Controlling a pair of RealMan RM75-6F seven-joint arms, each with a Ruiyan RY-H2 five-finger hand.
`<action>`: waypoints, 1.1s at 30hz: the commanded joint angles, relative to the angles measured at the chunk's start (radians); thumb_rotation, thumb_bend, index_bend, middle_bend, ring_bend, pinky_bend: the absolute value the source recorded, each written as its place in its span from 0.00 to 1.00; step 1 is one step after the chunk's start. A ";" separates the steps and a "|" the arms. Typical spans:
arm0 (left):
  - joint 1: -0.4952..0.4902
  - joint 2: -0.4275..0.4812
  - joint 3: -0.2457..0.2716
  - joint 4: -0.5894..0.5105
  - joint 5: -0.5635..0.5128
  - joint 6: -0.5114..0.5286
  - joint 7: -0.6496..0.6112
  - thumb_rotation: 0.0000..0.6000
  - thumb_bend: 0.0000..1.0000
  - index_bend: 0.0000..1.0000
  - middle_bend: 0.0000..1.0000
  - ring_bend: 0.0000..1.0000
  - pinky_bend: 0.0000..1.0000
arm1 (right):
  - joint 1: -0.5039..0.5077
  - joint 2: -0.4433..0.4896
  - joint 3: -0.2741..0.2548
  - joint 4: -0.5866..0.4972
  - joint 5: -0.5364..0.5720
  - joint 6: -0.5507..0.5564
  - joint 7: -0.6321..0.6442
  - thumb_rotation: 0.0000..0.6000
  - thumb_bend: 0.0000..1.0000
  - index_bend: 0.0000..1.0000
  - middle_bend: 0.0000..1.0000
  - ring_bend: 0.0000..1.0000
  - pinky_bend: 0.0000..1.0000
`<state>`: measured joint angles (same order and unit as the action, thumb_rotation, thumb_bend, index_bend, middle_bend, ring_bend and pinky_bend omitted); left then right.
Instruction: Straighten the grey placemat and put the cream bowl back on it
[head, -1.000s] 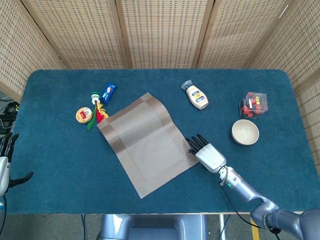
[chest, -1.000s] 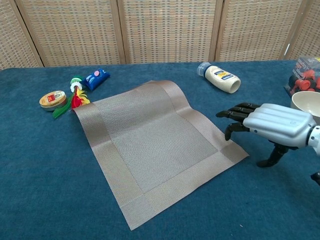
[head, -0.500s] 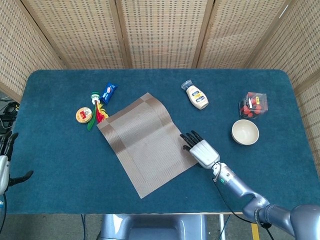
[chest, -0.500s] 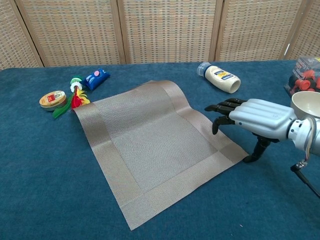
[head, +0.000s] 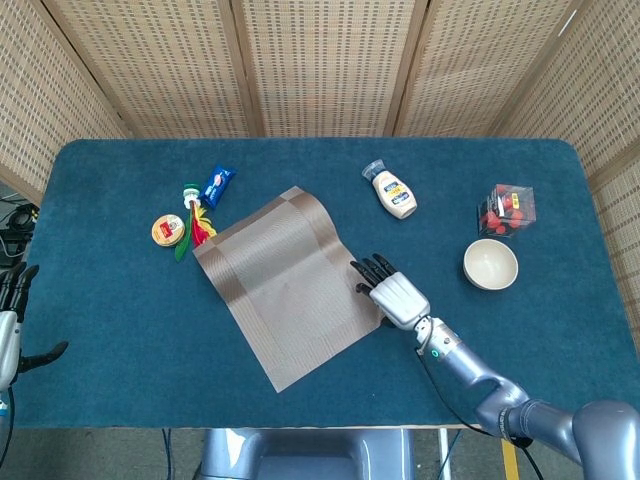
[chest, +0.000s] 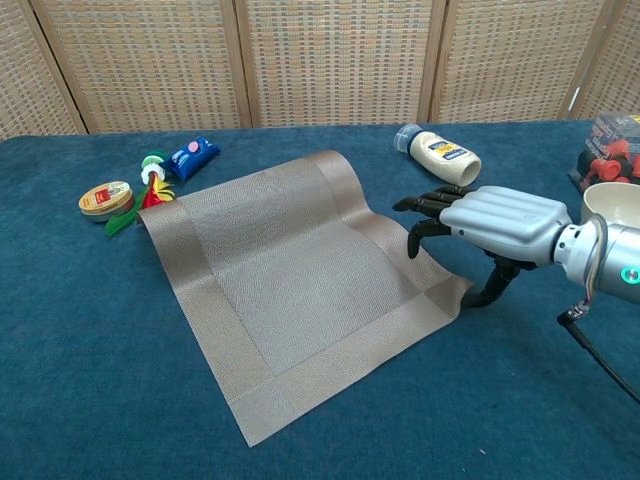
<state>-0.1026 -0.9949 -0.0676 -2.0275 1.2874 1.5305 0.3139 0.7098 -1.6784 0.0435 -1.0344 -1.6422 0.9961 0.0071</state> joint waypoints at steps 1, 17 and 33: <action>0.001 0.000 0.000 0.000 0.002 -0.001 0.000 1.00 0.00 0.00 0.00 0.00 0.00 | 0.008 0.010 -0.010 -0.011 -0.004 -0.010 0.008 1.00 0.43 0.36 0.06 0.00 0.00; 0.002 -0.004 -0.002 -0.001 0.008 -0.006 0.011 1.00 0.00 0.00 0.00 0.00 0.00 | 0.034 0.049 -0.052 -0.022 -0.023 -0.034 0.036 1.00 0.62 0.56 0.07 0.00 0.00; 0.006 0.000 -0.001 -0.003 0.024 -0.009 0.001 1.00 0.00 0.00 0.00 0.00 0.00 | 0.001 0.137 -0.181 -0.081 -0.216 0.179 0.074 1.00 0.64 0.70 0.12 0.00 0.00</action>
<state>-0.0972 -0.9961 -0.0697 -2.0300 1.3101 1.5205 0.3164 0.7216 -1.5706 -0.1077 -1.0912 -1.8202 1.1371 0.0839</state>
